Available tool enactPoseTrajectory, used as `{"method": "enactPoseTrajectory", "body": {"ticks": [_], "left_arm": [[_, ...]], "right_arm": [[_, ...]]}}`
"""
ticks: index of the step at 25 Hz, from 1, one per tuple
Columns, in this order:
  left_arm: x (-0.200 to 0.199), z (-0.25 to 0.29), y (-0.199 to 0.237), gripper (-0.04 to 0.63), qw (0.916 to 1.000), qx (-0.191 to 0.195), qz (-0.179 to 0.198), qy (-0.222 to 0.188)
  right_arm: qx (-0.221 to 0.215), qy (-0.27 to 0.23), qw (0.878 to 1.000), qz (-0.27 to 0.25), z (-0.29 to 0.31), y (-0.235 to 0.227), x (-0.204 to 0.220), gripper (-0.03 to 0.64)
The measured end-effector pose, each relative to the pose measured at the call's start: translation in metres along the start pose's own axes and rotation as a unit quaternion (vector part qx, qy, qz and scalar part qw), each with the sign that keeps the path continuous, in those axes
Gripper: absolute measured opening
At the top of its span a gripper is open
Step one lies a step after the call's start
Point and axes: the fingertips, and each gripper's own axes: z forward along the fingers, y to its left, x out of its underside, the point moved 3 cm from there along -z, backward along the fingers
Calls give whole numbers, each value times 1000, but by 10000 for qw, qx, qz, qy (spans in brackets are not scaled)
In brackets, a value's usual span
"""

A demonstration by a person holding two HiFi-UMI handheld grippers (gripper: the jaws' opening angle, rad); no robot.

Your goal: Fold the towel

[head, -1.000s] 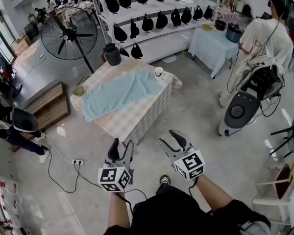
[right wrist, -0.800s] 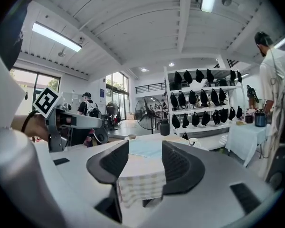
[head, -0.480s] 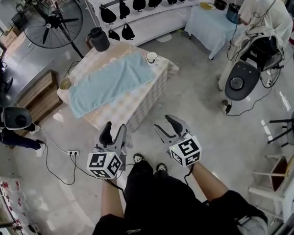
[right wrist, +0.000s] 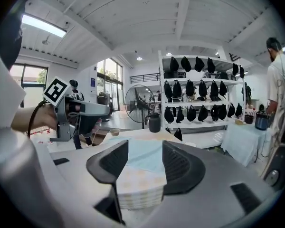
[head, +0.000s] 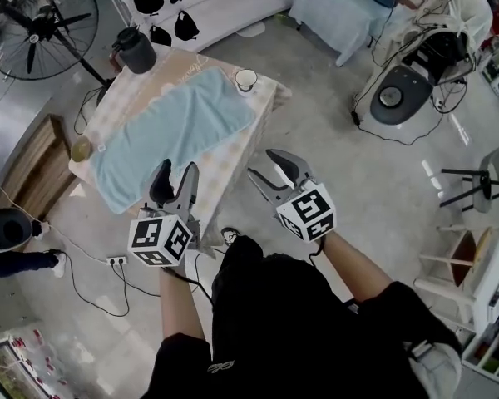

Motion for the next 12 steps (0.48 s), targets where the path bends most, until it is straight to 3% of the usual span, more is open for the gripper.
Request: {"method": "enactPoseTrajectory", "body": {"ticks": [6,12], "left_arm": [[-23,65,36,222,9987,406,201,230],[-14,129,66,222,9968,543,96,576]], "right_arm": [[268,59,9996,48,56,-28,-22,202],[239,351,9986,314,99,-65,-5,202]]}}
